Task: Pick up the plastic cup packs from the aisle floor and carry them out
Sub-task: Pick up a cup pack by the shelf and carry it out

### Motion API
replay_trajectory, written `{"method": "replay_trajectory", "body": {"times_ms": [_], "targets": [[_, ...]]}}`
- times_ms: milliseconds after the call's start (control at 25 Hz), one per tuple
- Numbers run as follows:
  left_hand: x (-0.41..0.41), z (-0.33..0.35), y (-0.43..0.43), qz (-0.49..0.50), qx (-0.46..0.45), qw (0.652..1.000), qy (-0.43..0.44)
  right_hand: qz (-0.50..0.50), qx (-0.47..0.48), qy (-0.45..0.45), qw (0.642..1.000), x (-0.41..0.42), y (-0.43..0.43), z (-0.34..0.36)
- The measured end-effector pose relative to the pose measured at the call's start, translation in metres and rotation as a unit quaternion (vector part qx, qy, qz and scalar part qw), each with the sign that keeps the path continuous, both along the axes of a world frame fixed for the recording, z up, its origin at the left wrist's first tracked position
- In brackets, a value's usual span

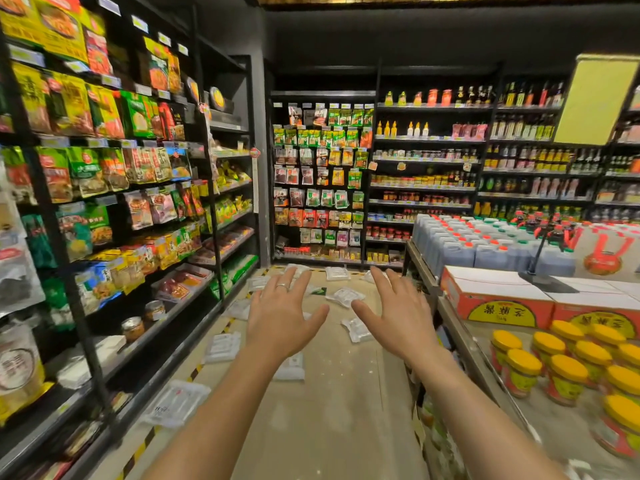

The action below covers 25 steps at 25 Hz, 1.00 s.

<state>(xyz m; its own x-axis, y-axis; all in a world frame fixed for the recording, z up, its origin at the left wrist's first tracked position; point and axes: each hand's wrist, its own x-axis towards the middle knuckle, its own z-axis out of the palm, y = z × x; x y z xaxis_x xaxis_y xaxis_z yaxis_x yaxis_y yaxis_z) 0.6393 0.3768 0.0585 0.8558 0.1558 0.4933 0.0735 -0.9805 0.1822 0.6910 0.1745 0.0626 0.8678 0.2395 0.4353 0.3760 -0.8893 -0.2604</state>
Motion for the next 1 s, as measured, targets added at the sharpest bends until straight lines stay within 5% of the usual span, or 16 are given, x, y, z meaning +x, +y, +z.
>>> {"method": "replay_trajectory", "body": {"times_ms": [720,1000], "targets": [[0.225,-0.049,0.289,0.056,0.021,0.997,0.042,0.069,-0.014,0.028,0.997,0.253,0.3,-0.055],[0.348,-0.08,0.397,0.141,0.02,0.987,0.073,0.179,-0.024,0.053,0.982,0.409,0.428,-0.081]]}}
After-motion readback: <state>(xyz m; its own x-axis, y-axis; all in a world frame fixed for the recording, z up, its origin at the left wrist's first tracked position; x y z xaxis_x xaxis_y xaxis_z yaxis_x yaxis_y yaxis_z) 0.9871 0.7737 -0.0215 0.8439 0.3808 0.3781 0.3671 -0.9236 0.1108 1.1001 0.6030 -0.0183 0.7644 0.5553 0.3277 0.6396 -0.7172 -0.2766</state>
